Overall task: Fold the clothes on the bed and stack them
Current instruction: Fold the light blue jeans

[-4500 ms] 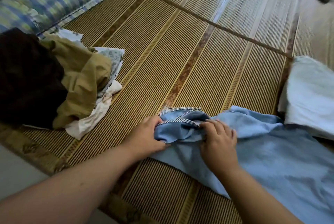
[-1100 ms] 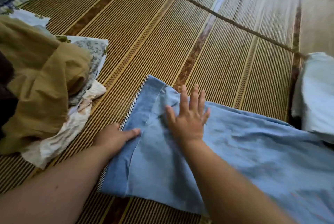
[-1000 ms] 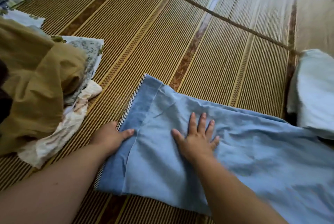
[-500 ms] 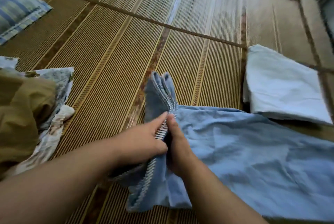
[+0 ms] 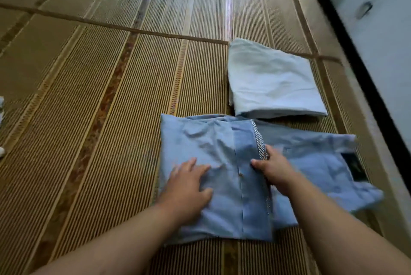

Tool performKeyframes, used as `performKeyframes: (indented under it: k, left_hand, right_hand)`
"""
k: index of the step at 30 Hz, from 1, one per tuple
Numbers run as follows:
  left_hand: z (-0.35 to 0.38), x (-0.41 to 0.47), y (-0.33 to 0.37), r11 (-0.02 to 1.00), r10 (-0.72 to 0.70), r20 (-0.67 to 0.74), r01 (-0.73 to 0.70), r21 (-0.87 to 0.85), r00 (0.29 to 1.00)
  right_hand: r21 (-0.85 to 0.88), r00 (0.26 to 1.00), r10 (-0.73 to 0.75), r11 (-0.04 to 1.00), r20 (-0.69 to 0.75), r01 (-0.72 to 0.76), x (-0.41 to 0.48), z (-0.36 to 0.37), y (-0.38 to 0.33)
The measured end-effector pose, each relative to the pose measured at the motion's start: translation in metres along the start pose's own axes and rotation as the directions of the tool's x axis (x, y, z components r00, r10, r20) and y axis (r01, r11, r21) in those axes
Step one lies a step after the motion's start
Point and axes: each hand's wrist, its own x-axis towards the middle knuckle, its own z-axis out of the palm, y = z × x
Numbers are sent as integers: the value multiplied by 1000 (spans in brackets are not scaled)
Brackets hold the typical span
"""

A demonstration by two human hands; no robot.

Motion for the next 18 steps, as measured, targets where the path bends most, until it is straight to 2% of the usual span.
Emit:
performKeyframes:
  k: [2,4,7,10,12,15,16,18]
  left_hand:
    - [18,6,-27,973,-97,7,94,213,995]
    - [33,11,-49,940,-145,25,130,315,989]
    - [48,13,-67,922,-183,44,156,354,982]
    - [62,12,-69,926,-154,-23,152,345,988]
    - [70,9,-67,936,-95,-93,121,329,991]
    - [79,2,-67,917,-5,-98,44,396,995]
    - [81,-1,-68,911,-1,-79,33,412,997]
    - [83,-8,-73,918,-21,-48,38,395,999]
  right_hand:
    - [-102,997,3,995,-82,-12,16,6,23]
    - [-213,985,7,976,-175,-44,26,17,37]
    - [-217,959,-52,976,-279,-10,32,30,40]
    - [-161,846,-253,967,-469,199,28,33,44]
    - [-159,805,-236,971,-545,177,31,28,50]
    - [-191,877,-93,982,-471,2,45,15,58]
    - [-281,885,-126,960,-448,-6,45,14,57]
    - [-540,860,-354,834,-368,112,37,21,55]
